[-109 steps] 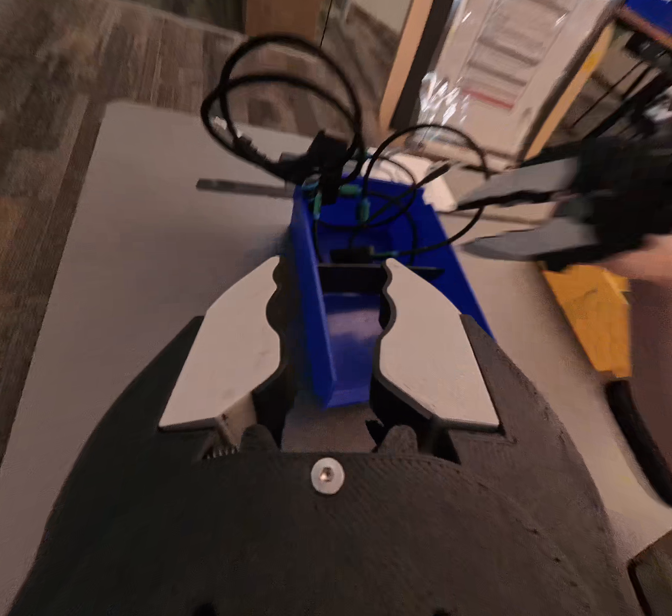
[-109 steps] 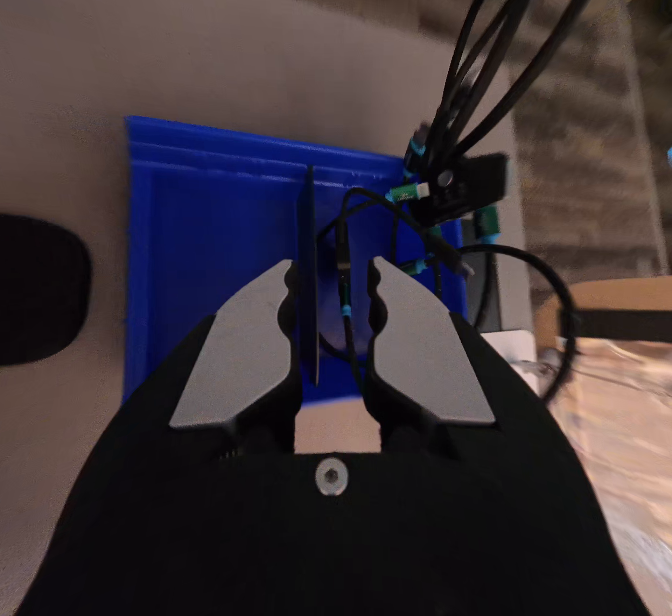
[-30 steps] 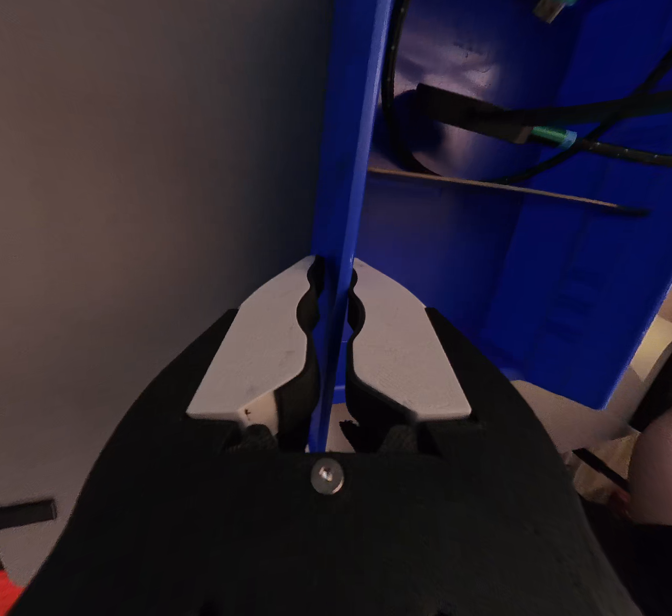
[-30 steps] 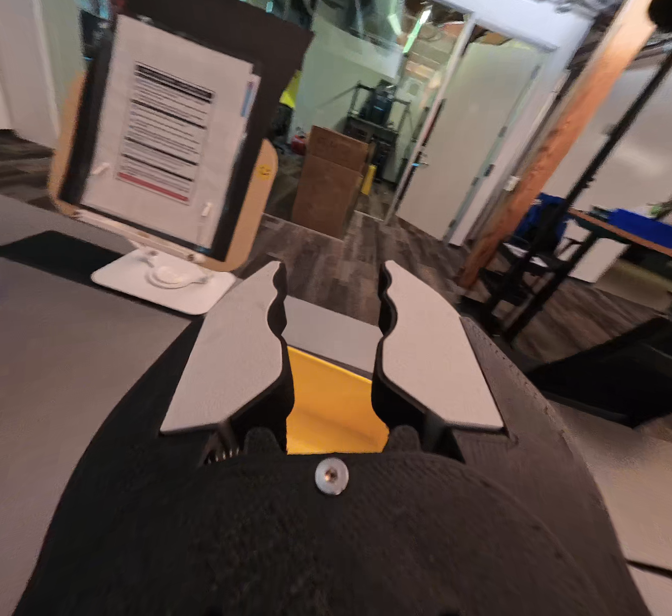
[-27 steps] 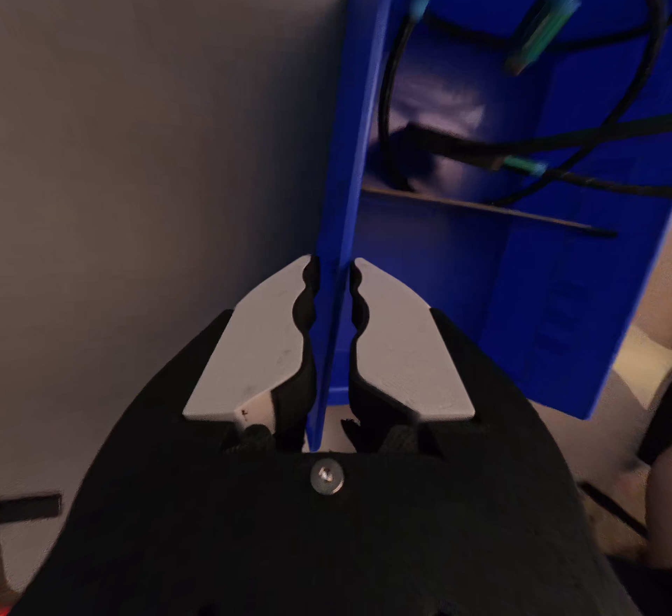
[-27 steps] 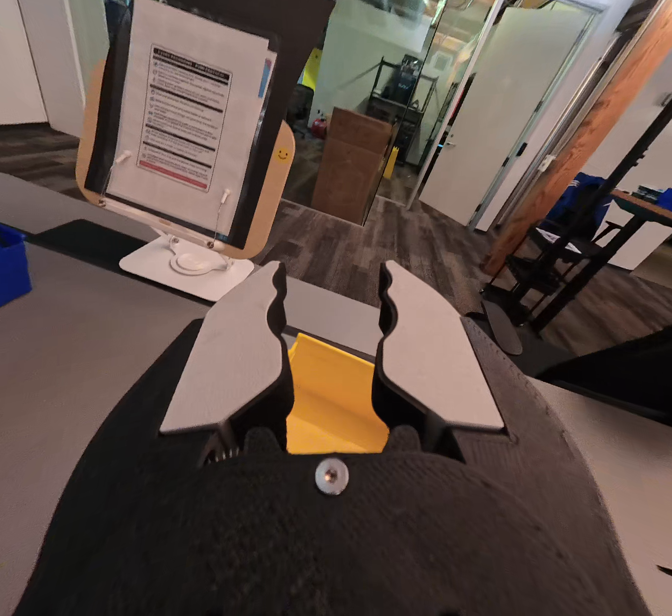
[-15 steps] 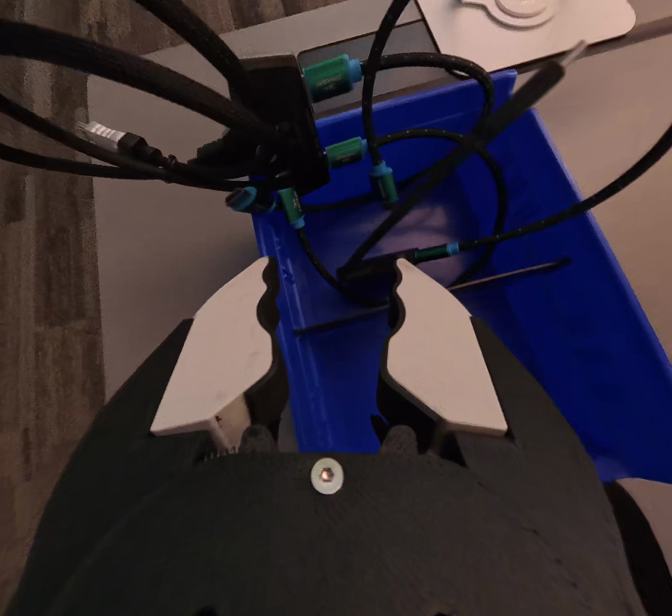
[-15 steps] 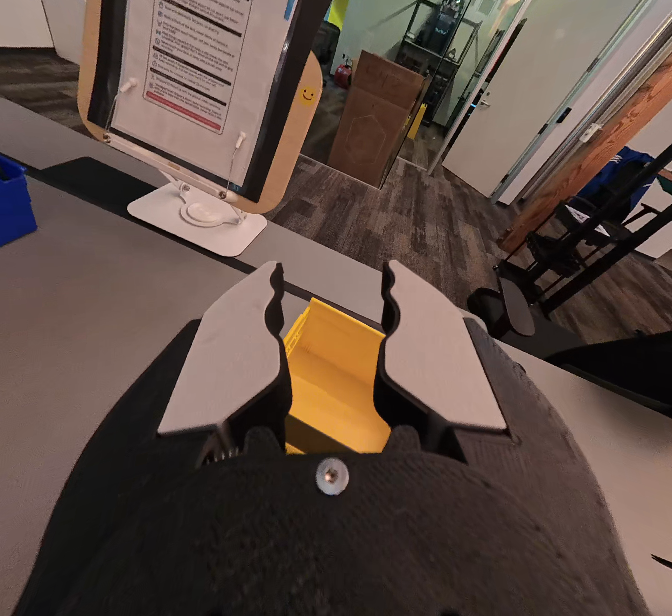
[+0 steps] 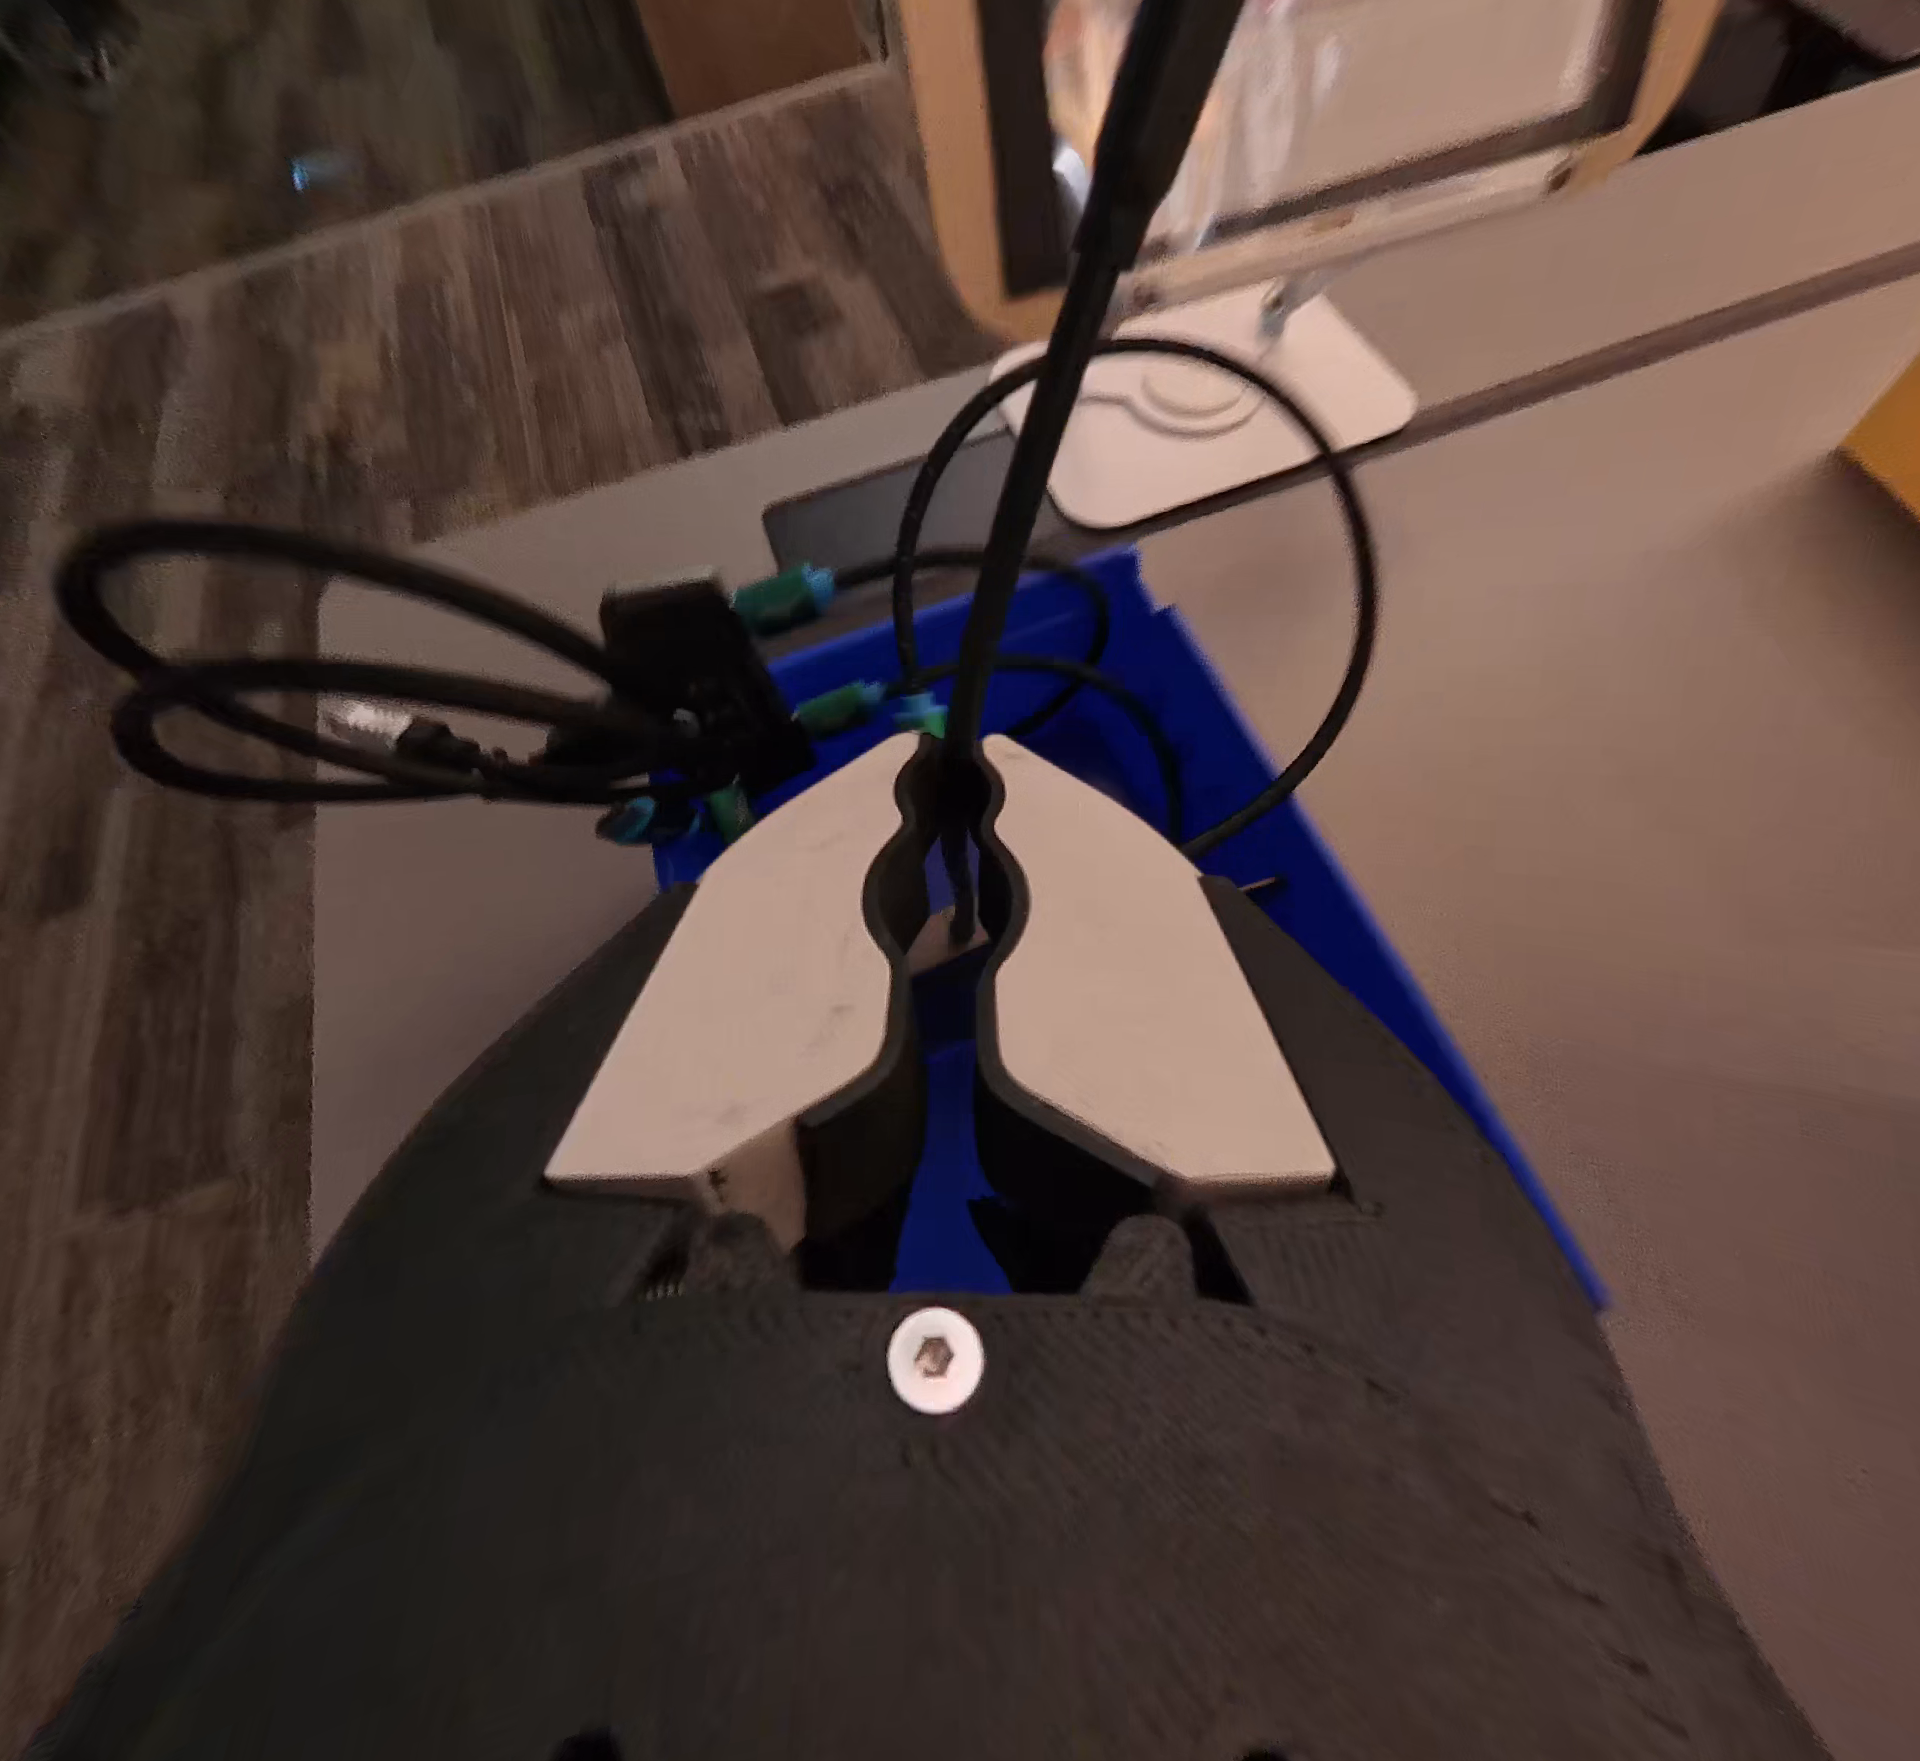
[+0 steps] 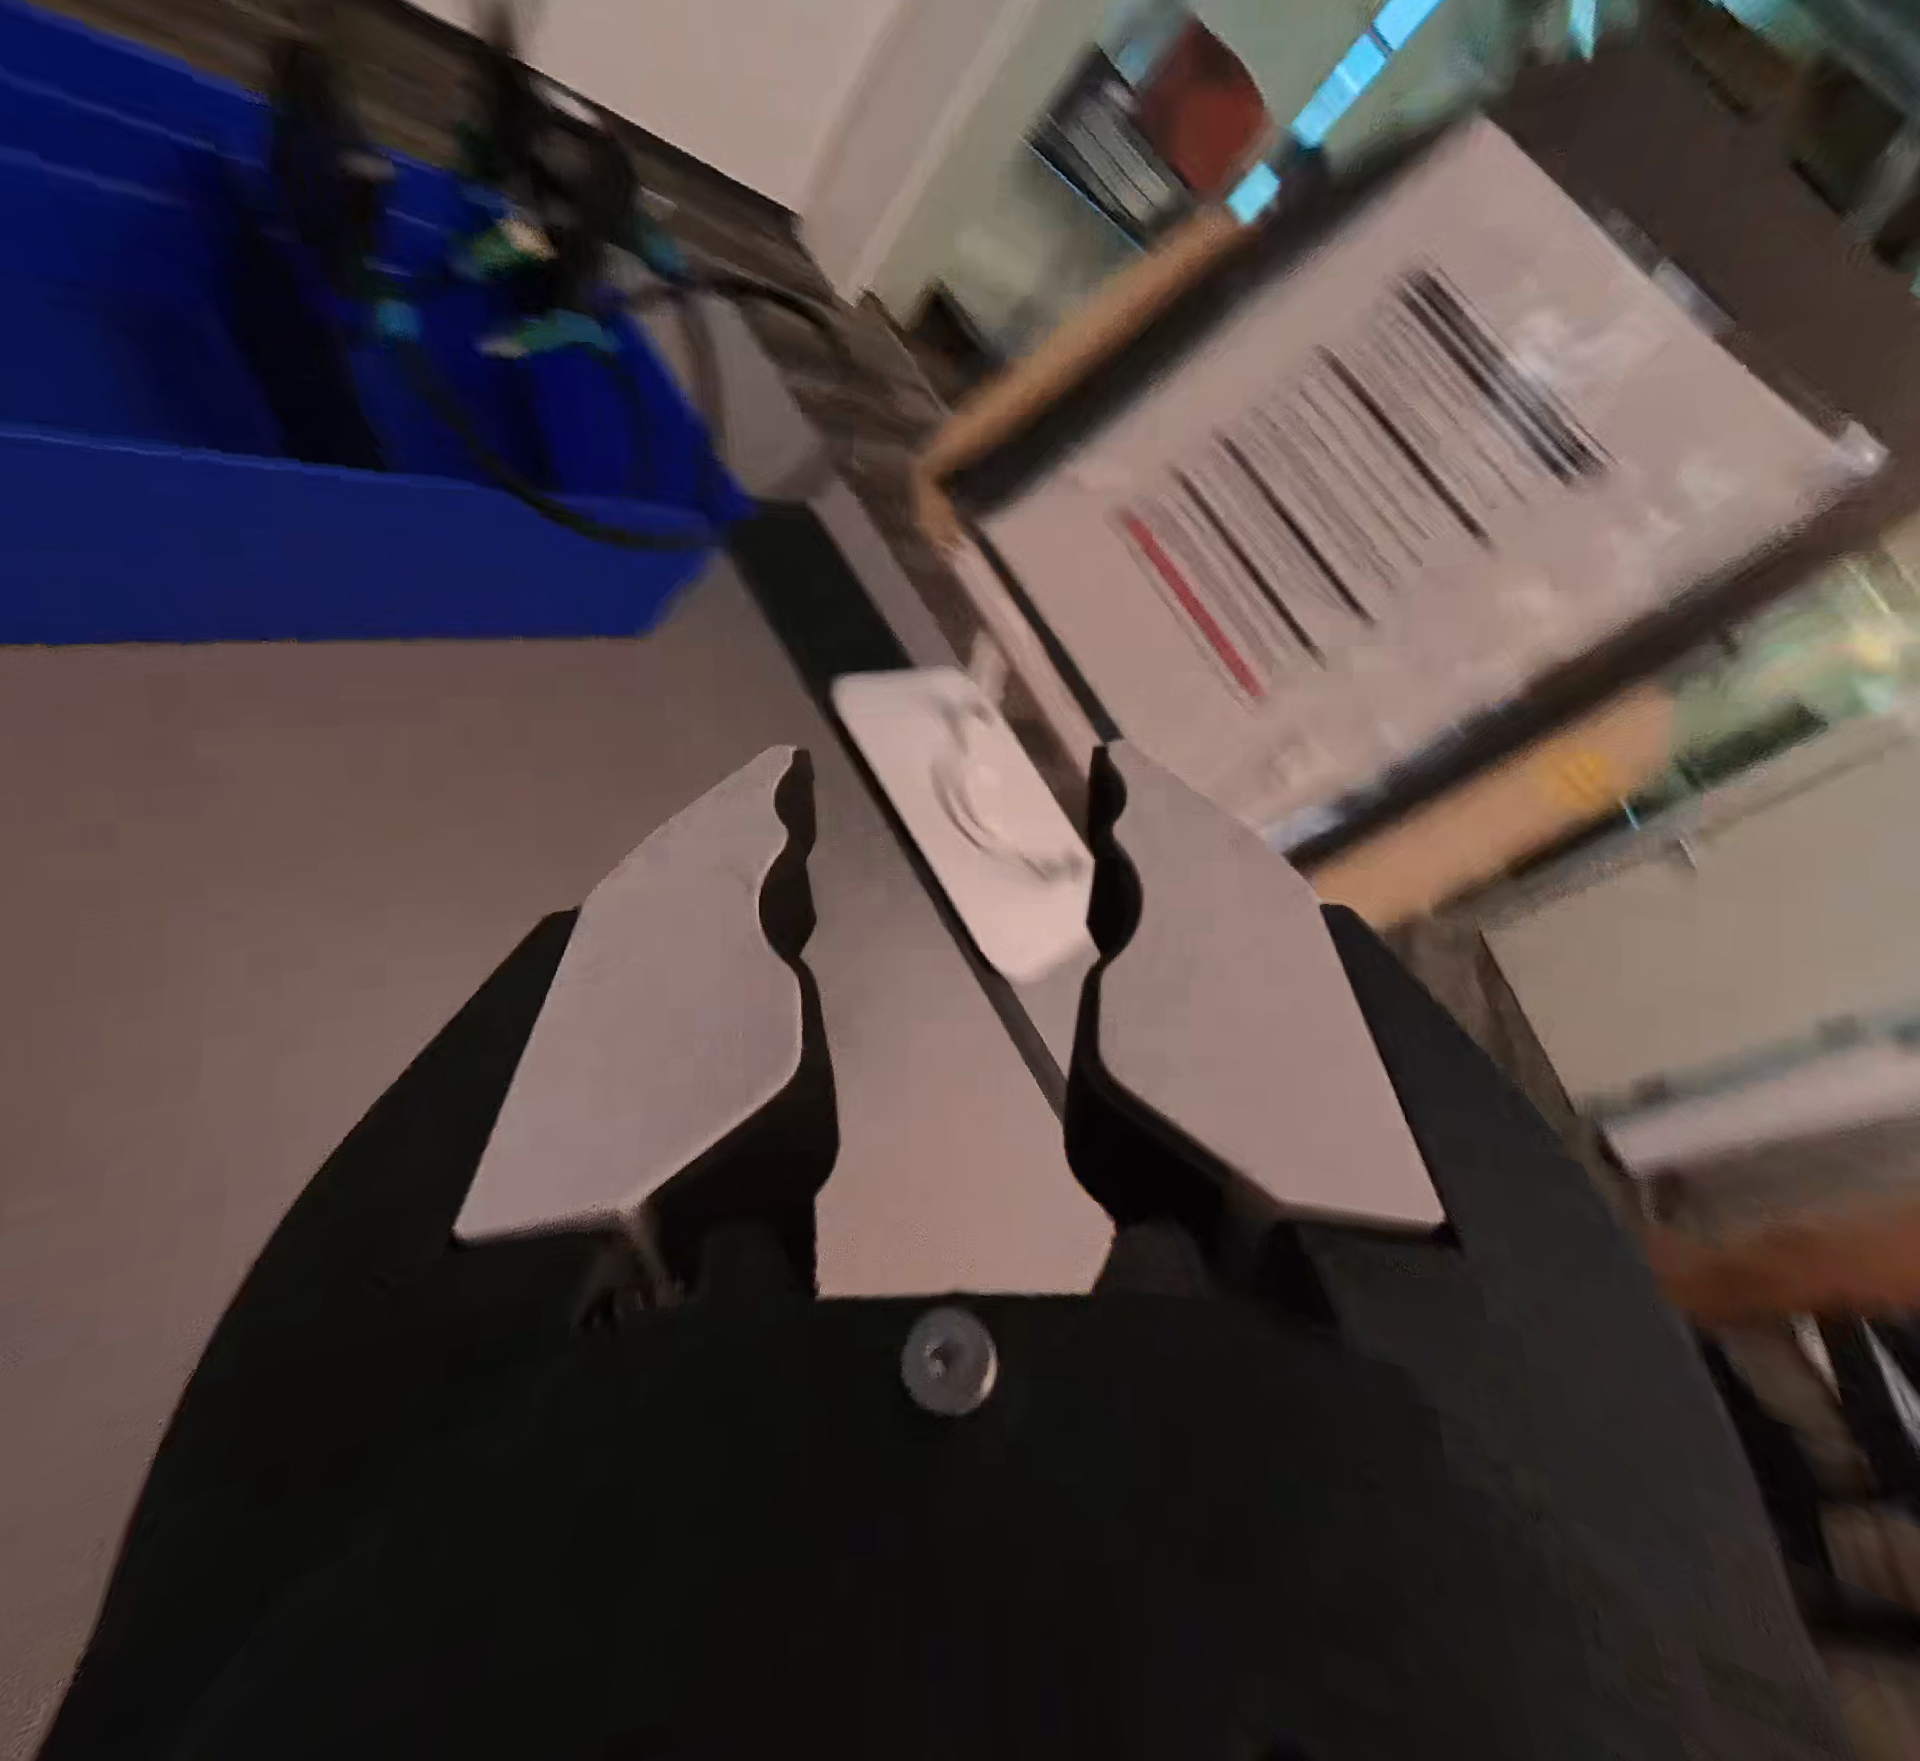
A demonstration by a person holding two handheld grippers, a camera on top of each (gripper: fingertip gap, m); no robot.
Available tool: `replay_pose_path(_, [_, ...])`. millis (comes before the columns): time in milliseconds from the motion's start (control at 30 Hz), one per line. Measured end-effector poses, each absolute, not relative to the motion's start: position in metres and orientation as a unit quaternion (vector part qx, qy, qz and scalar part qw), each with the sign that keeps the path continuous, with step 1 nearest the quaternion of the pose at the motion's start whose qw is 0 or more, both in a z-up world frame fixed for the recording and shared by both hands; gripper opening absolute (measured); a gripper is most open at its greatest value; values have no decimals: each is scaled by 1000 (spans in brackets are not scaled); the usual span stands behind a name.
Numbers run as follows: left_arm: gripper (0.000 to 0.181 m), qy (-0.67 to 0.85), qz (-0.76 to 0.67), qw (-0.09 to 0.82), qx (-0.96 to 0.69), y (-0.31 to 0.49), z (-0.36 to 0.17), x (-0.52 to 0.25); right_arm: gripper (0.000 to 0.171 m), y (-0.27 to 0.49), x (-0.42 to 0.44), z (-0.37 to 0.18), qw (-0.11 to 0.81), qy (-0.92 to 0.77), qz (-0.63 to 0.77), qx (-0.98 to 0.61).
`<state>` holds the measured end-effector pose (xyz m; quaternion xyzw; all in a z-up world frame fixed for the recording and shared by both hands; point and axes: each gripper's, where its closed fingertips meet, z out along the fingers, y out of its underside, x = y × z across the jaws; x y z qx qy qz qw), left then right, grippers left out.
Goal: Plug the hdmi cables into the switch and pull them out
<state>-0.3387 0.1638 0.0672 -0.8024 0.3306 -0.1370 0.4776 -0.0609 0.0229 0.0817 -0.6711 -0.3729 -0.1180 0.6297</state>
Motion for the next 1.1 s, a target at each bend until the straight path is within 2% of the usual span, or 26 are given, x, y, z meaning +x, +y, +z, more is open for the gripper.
replay_pose_path(233, [3,381,-88,513,-764,98,118,-293,60,19,-234,24,649,-513,-75,-556])
replay_pose_path(333, [4,405,-96,511,-752,71,125,-270,63,21,-270,9,653,-520,-78,-546])
replay_pose_path(400, [4,418,-107,505,-748,55,126,-257,55,22,-279,-4,636,-515,-71,-570])
replay_pose_path(433, [4,422,-106,504,-746,50,126,-253,39,22,-280,-10,624,-516,-76,-583])
replay_pose_path(467, [4,425,-101,505,-745,47,126,-250,10,18,-281,-17,603,-532,-75,-590])
replay_pose_path(633, [4,423,-91,535,-726,48,132,-245,6,8,-272,-2,613,-520,-64,-592])
replay_pose_path(667, [8,417,-102,541,-723,50,134,-246,5,8,-267,2,612,-515,-54,-598])
replay_pose_path(700, [21,407,-113,552,-719,52,138,-249,6,10,-260,7,615,-509,-49,-601])
replay_pose_path(833, [35,356,-208,577,-705,60,155,-263,5,22,-223,23,621,-479,-79,-615])
replay_pose_path(933, [45,320,-359,532,-697,62,155,-260,4,27,-195,40,638,-443,-86,-624])
replay_pose_path(1100, [54,312,-529,399,-681,63,136,-227,4,29,-139,83,687,-366,-198,-596])
